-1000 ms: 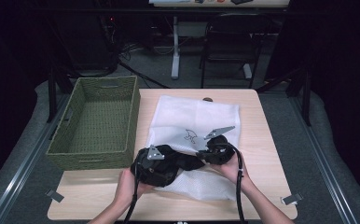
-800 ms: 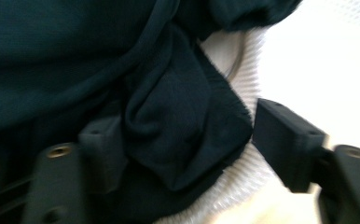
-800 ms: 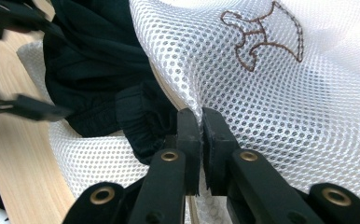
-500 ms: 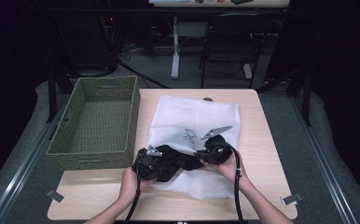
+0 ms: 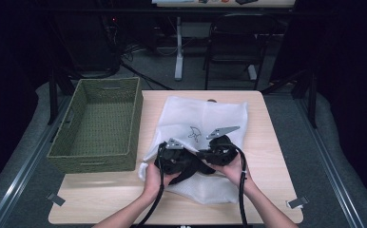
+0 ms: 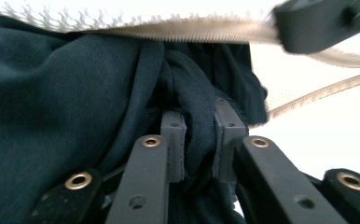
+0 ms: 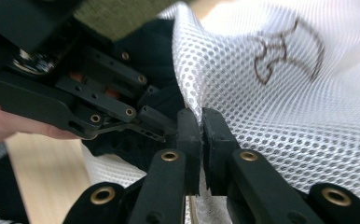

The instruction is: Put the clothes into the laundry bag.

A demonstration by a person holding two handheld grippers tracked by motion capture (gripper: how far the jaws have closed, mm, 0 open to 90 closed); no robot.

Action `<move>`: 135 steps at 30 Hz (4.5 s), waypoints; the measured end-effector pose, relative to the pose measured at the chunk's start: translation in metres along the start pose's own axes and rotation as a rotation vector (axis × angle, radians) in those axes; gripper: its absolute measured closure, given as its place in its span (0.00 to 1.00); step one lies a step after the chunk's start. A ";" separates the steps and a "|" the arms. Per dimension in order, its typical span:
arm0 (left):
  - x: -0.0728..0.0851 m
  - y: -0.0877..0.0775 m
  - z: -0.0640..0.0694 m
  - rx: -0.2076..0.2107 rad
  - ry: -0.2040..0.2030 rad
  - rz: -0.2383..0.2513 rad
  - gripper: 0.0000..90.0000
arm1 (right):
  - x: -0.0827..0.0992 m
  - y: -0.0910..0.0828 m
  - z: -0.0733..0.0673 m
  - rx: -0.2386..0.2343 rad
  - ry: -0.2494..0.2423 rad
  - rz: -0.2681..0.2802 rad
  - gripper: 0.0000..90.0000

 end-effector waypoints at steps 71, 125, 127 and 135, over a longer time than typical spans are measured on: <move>0.008 0.003 -0.032 -0.022 -0.011 0.019 0.93 | -0.004 -0.009 0.004 -0.030 -0.006 0.070 0.97; 0.032 0.000 0.001 -0.022 0.055 -0.043 0.87 | 0.007 0.002 0.001 0.007 -0.043 -0.002 0.97; 0.030 0.001 0.000 -0.026 0.047 -0.029 0.87 | 0.006 0.002 0.000 0.001 -0.040 0.003 0.97; 0.005 0.010 -0.005 -0.075 0.016 0.113 0.86 | -0.009 -0.009 -0.003 -0.032 0.001 0.085 0.97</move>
Point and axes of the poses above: each handheld gripper's, and its own axes: y roughly forward along the jaws, x roughly out of its underside, z roughly to its right, the point moved 1 cm from there along y, roughly forward along the jaws, and after that the axes turned 10 degrees about z, right-handed, at the moved point
